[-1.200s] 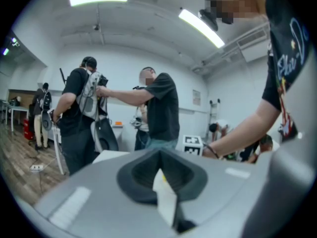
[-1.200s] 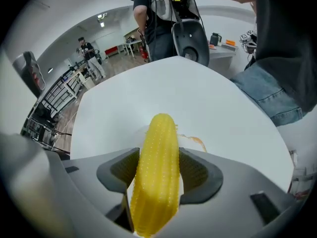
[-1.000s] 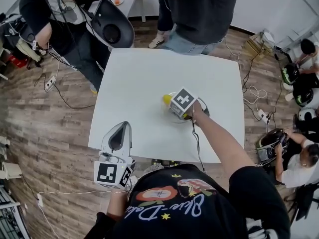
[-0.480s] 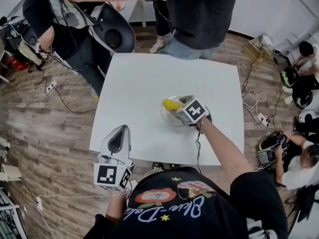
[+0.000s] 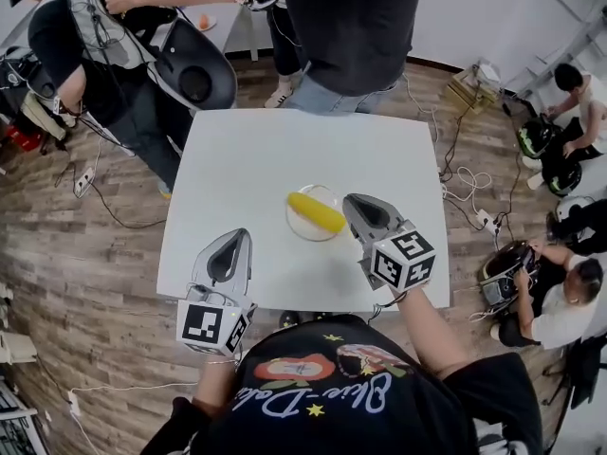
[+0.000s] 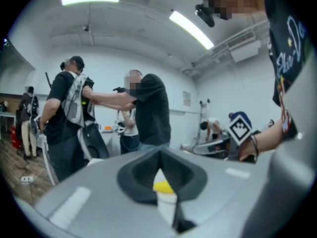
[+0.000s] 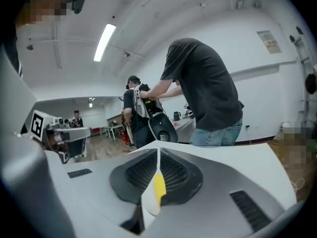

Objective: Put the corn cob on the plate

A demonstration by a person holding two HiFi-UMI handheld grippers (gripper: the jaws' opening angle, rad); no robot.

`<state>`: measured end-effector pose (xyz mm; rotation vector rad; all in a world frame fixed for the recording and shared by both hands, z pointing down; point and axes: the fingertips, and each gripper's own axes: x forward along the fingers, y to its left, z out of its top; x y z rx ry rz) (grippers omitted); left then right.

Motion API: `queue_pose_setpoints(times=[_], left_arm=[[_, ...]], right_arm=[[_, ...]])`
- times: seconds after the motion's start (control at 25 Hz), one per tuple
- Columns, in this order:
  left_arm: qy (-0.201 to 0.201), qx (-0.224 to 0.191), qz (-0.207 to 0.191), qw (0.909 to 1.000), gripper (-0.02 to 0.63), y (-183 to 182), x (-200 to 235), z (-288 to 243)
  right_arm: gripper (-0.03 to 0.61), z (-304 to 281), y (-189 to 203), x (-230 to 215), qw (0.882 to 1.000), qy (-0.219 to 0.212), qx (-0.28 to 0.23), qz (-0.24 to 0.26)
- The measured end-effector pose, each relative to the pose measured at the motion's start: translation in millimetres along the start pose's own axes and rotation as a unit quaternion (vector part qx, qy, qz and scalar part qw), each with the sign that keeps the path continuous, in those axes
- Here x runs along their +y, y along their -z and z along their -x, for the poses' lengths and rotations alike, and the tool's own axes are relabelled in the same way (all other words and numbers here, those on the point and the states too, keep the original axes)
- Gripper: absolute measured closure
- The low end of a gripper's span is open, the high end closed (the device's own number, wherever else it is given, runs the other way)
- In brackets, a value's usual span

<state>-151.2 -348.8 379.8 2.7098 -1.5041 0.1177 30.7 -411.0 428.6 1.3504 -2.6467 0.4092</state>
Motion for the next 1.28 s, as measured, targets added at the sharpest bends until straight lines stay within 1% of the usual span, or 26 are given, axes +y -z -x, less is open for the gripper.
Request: queue_pose_setpoints(times=[0.04, 0.08, 0.16, 0.24, 0.32, 0.4, 0.48, 0.8, 0.88, 0.96, 1.04, 1.08, 1.28], left_arm=[[0.008, -0.003, -0.001, 1.0, 0.615, -1.3, -3.8, -2.7], [0.015, -0.004, -0.003, 0.9999, 0.617, -2.1, -7.5, -5.8], [0.026, -0.003, -0.004, 0.9997, 0.617, -2.2, -13.8, -12.5], [0.034, 0.0, -0.003, 0.9994, 0.617, -1.8, -18.1, -17.6], [0.04, 0.0, -0.003, 0.9992, 0.616, -2.6, -21.0, -20.9], [0.046, -0.002, -0.006, 0.9989, 0.615, -5.0, -24.7, -24.3], [0.05, -0.003, -0.005, 0.9987, 0.615, -5.7, -28.4, -26.8], [0.049, -0.001, -0.006, 0.9988, 0.617, -3.7, -30.0, -25.3], [0.048, 0.0, -0.006, 0.9988, 0.615, -3.2, -28.1, -23.2], [0.047, -0.001, 0.009, 0.9989, 0.616, -1.4, -25.3, -21.4], [0.044, 0.0, 0.028, 0.9986, 0.617, 0.5, -22.1, -20.6], [0.042, 0.004, 0.029, 0.9987, 0.615, 1.8, -21.0, -20.7], [0.036, 0.034, -0.022, 0.9985, 0.615, 9.1, -24.6, -21.9]], right_arm=[[0.559, 7.1, 4.4, 1.0, 1.0, 0.013, 0.0, 0.008], [0.561, 12.9, 9.9, 2.5, 1.0, 0.021, 0.003, 0.011], [0.563, 23.2, 16.4, 7.6, 1.0, 0.023, 0.001, 0.004], [0.565, 32.7, 13.4, 14.0, 1.0, 0.024, -0.013, 0.0], [0.565, 38.7, 5.7, 19.1, 0.999, 0.027, -0.024, 0.011], [0.565, 41.5, -1.2, 20.2, 0.999, 0.028, -0.03, 0.018], [0.565, 43.4, -4.3, 18.0, 0.999, 0.029, -0.034, 0.014], [0.565, 49.1, -6.1, 14.5, 0.998, 0.041, -0.039, 0.008], [0.565, 48.8, -6.8, 15.5, 0.998, 0.048, -0.041, 0.017], [0.565, 48.5, -6.8, 16.2, 0.997, 0.054, -0.041, 0.025], [0.565, 48.2, -6.1, 15.7, 0.997, 0.054, -0.042, 0.02], [0.565, 48.0, -5.4, 15.2, 0.997, 0.054, -0.042, 0.017], [0.565, 49.0, -1.6, 13.4, 0.998, 0.054, -0.039, 0.008]])
